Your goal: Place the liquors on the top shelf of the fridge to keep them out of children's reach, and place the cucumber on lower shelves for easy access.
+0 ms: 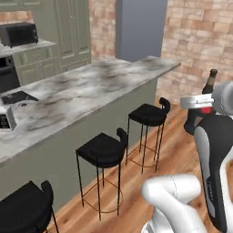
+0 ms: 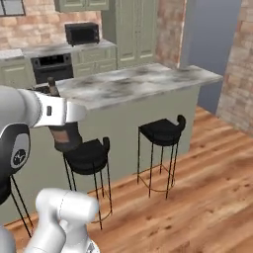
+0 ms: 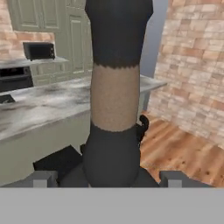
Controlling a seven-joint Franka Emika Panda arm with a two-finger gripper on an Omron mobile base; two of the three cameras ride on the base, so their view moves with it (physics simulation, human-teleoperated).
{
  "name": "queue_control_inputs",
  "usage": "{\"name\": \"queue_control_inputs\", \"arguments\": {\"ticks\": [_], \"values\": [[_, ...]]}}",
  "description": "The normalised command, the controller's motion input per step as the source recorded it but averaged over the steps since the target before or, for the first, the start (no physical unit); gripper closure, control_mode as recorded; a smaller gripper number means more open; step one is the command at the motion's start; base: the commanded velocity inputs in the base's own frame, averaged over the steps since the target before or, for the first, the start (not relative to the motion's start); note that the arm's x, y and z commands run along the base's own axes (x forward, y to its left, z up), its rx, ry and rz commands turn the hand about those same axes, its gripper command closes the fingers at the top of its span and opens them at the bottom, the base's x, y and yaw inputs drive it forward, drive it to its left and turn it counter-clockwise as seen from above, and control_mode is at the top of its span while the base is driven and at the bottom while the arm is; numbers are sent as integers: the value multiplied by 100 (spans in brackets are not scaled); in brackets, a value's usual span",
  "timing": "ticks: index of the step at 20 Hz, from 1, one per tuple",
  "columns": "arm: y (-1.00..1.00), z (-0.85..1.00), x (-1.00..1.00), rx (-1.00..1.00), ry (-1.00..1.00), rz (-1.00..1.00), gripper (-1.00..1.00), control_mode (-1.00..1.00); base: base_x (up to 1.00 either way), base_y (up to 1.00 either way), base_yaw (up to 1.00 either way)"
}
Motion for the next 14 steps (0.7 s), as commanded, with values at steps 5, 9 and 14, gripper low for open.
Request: {"name": "queue_control_inputs", "arguments": {"ticks": [5, 9, 14], "values": [[0, 0, 0, 0, 0, 0, 100, 100, 0, -47, -81], [0, 0, 0, 0, 0, 0, 100, 100, 1, -57, -76], [0, 0, 0, 0, 0, 0, 100, 100, 8, -61, -66]]}}
